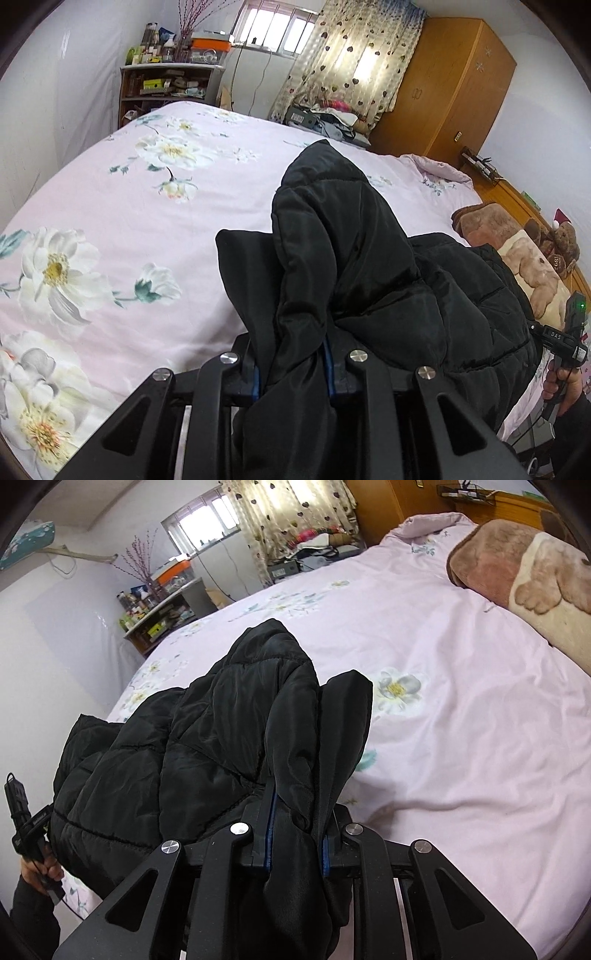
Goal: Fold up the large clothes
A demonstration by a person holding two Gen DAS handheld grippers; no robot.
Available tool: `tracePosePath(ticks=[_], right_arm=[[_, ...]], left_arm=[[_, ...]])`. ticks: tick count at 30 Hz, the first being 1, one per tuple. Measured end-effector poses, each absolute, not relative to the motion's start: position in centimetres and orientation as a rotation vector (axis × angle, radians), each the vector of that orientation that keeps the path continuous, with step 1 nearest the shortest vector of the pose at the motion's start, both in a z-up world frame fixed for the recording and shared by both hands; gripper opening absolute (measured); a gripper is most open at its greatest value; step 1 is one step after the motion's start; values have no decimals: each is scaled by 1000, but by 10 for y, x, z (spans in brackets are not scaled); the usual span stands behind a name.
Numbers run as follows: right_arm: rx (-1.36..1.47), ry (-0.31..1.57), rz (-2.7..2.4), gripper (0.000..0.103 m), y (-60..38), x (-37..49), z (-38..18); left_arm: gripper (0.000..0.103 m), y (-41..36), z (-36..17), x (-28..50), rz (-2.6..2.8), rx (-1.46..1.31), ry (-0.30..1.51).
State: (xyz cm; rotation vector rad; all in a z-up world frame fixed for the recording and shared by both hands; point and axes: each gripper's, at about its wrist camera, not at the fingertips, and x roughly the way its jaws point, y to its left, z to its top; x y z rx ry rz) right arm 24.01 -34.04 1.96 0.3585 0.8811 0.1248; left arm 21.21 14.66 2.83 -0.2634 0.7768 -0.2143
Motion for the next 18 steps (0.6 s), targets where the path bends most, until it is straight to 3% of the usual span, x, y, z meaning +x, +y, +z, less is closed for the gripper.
tracePosePath(ticks=[8, 18], right_arm=[[339, 837, 164, 18, -321, 270, 35], [327, 800, 178, 18, -313, 351, 33]], left_arm=[[25, 169, 50, 234, -192, -256, 719], [25, 175, 61, 316, -185, -247, 680]])
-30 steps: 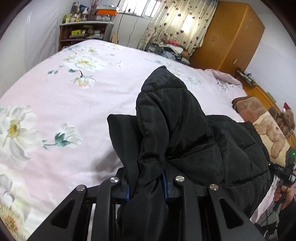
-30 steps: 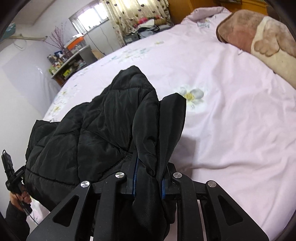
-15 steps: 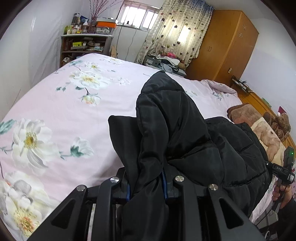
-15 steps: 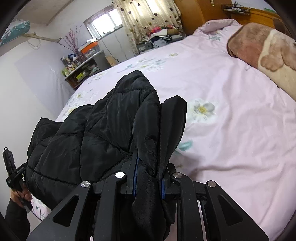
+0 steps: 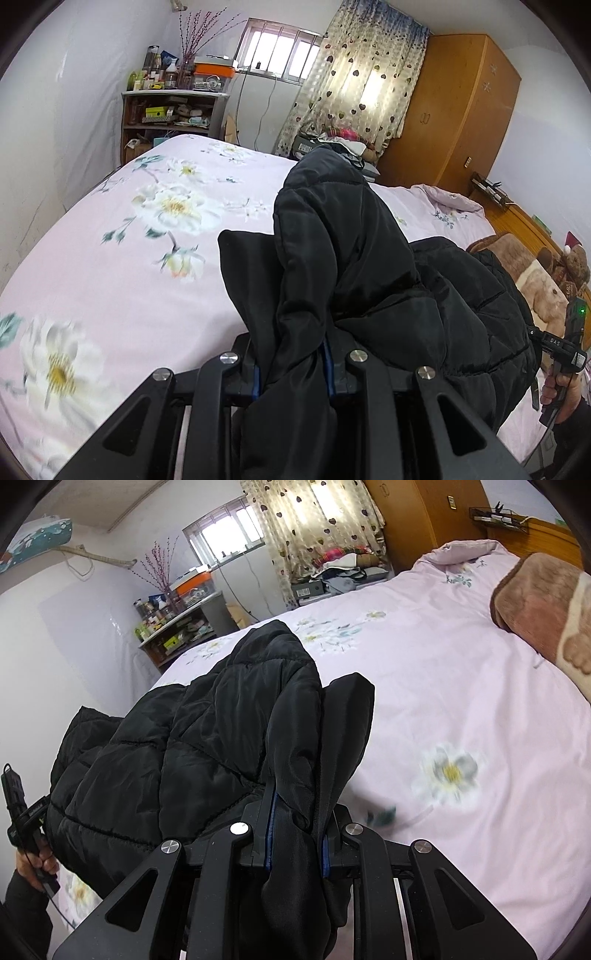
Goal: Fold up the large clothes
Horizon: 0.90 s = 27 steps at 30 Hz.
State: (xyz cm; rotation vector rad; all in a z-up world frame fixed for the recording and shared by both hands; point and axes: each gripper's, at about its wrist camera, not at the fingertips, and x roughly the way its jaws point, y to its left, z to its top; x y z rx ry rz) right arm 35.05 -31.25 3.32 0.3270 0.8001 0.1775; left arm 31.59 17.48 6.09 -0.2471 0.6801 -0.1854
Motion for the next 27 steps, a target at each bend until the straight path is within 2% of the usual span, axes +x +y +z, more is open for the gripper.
tracePosePath(ticks=[6, 12, 16, 20, 23, 27], right_arm=[[340, 805, 165, 18, -321, 394, 17], [345, 900, 136, 20, -325, 426, -43], [369, 975, 98, 29, -332, 427, -82], [387, 987, 94, 41, -338, 423, -87], [402, 989, 73, 44, -345, 417, -76], [347, 941, 42, 47, -347, 397, -50]], left_arm=[[25, 166, 40, 362, -186, -230, 691], [26, 162, -35, 390, -136, -222, 819], [33, 180, -76, 384, -115, -287, 873], [40, 178, -76, 378, -105, -300, 877], [47, 181, -66, 375, -93, -322, 890], [47, 195, -48, 361, -68, -357, 852]])
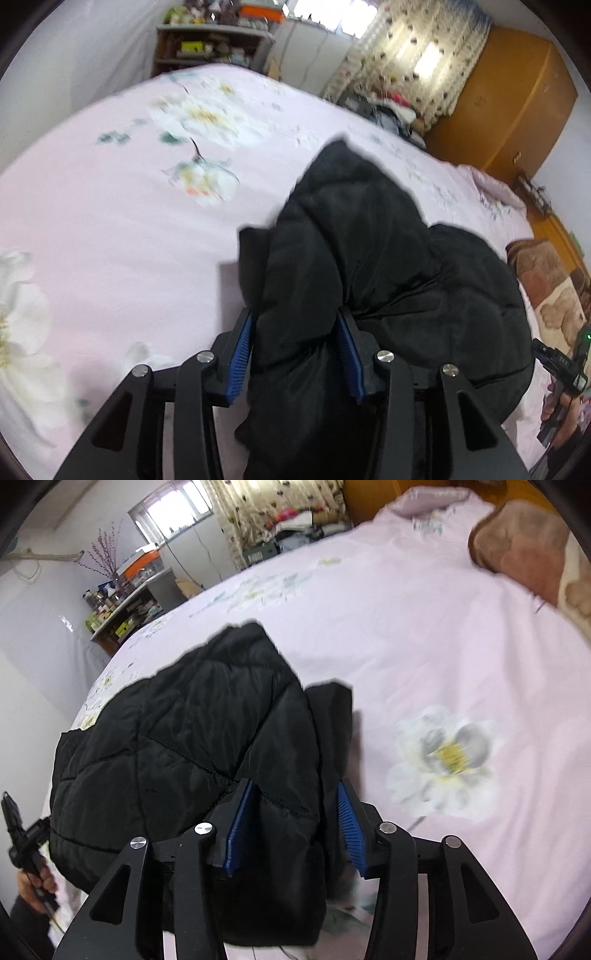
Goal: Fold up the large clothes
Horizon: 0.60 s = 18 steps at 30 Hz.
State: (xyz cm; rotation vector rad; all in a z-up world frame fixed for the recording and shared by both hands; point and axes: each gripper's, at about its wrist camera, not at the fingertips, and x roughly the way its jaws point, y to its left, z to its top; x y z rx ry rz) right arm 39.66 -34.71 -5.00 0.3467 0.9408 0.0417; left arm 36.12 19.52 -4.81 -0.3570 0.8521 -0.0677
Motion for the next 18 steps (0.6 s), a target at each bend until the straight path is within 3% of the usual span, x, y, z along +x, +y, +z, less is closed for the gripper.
tracePosePath(ticks=[6, 13, 18], right_arm=[[273, 846, 74, 47, -330, 370, -14], [217, 967, 112, 47, -299, 383, -54], [196, 964, 105, 47, -298, 381, -48]], left_arm=[[47, 188, -17, 341, -78, -336, 754], [47, 155, -54, 362, -103, -231, 854], [47, 153, -42, 356, -93, -234, 839]])
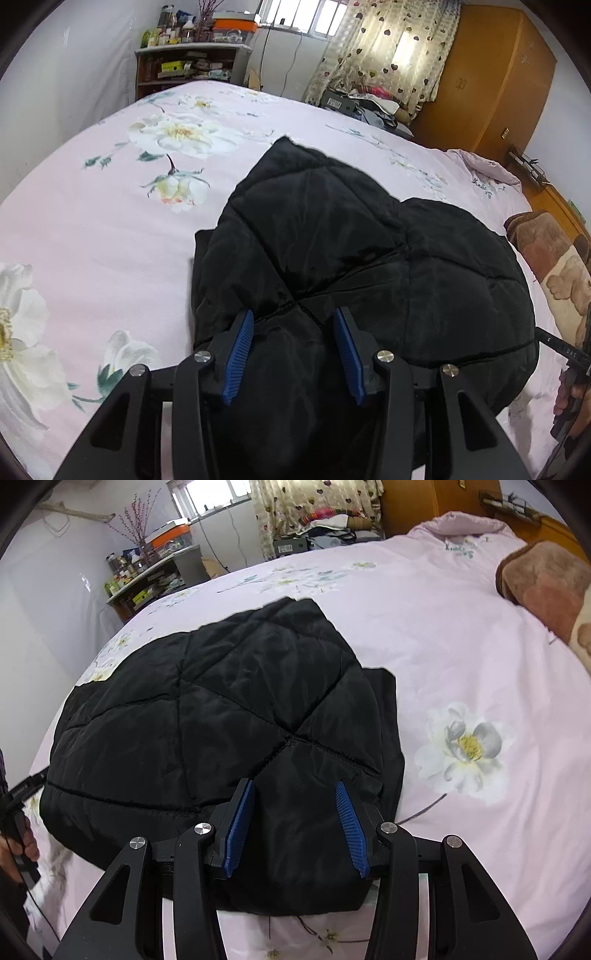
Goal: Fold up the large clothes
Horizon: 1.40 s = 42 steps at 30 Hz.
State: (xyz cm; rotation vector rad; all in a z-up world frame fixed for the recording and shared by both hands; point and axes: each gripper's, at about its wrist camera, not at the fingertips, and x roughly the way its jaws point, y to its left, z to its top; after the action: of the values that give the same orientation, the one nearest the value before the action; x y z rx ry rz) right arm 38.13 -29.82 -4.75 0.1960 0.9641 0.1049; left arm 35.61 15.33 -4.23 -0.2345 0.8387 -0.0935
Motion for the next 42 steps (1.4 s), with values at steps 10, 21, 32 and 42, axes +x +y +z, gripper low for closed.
tracePosePath(ticks=[10, 21, 32, 42], right_arm=[[167, 909, 113, 47, -278, 332, -8], [115, 848, 128, 51, -236, 241, 32], [75, 835, 159, 52, -205, 158, 48], [49, 817, 165, 55, -194, 98, 63]], left_arm=[[51, 122, -2, 289, -112, -156, 796], [61, 92, 33, 192, -143, -150, 769], [67, 76, 45, 108, -128, -139, 782], [71, 61, 48, 48, -141, -105, 797]])
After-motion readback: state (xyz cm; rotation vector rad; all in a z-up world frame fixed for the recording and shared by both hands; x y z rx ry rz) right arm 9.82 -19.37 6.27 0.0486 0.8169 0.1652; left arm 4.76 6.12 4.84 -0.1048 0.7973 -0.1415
